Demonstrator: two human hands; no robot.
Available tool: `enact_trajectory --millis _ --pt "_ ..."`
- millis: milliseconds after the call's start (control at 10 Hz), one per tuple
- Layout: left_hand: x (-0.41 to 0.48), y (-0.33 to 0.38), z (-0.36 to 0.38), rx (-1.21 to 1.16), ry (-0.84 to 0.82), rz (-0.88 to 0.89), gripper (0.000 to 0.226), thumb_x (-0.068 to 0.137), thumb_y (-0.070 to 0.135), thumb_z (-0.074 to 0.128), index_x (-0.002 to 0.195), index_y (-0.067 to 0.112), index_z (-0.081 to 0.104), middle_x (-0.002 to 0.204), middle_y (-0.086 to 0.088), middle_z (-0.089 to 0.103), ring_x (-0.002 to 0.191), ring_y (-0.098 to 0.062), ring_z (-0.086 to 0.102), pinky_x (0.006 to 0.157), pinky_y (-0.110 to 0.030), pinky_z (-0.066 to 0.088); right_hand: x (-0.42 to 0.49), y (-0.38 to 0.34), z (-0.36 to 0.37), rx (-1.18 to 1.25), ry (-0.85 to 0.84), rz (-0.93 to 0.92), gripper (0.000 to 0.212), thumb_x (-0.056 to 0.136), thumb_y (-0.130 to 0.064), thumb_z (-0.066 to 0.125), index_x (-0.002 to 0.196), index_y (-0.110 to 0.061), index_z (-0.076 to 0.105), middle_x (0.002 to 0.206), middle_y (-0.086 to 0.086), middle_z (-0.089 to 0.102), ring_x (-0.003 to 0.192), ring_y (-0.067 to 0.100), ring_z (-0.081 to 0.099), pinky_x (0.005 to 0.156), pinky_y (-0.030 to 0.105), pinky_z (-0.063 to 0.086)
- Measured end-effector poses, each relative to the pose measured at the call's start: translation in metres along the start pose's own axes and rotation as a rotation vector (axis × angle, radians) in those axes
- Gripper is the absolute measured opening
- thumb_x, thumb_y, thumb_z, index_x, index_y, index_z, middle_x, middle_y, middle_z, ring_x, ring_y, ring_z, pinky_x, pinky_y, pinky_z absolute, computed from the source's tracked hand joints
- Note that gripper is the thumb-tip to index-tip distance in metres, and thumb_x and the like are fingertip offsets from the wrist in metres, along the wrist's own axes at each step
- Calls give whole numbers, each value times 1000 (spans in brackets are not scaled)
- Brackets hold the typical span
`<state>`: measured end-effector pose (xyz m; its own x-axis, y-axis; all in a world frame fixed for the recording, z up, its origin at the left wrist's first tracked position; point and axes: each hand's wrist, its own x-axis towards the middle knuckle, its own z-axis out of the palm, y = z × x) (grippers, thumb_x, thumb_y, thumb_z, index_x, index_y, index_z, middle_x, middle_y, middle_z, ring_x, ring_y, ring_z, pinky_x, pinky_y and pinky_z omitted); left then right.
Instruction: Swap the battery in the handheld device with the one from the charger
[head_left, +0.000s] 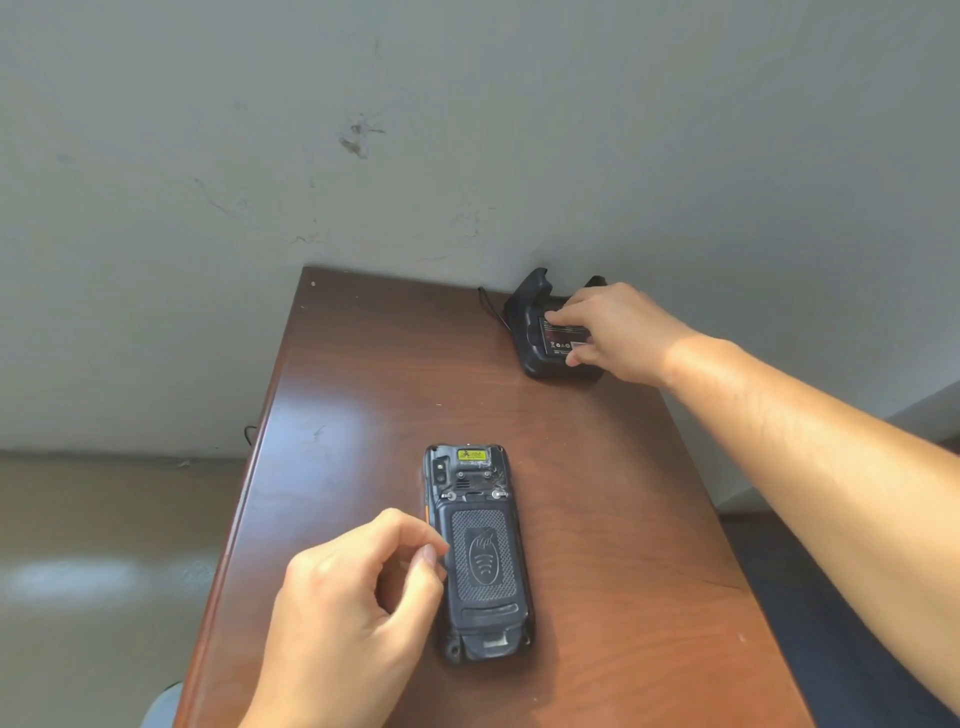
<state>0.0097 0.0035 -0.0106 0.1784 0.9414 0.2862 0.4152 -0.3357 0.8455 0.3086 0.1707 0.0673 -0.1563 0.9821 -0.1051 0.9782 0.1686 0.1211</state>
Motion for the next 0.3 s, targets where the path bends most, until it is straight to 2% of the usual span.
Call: enact_trajectory --millis 100,200,300 --pt "-2 -1 1 -11 5 2 15 77 36 53 71 29 65 60 12 68 44 -5 54 46 -27 48 -12 -6 4 128 48 15 52 87 -19 76 137 -18 62 135 5 66 126 32 58 103 42 47" --pt "-1 -1 1 -116 99 -12 18 79 34 50 69 28 64 54 8 67 40 -6 52 45 -15 41 -28 -14 7 215 72 102 55 94 -23 69 145 -13 53 147 6 57 135 31 52 112 43 42" --pt "-2 -3 -3 -170 132 -59 21 79 35 50 66 27 64 51 6 66 40 -16 53 44 -22 42 -62 -33 -13 383 205 197 45 98 -28 63 138 -8 57 136 11 63 123 29 60 106 42 47"
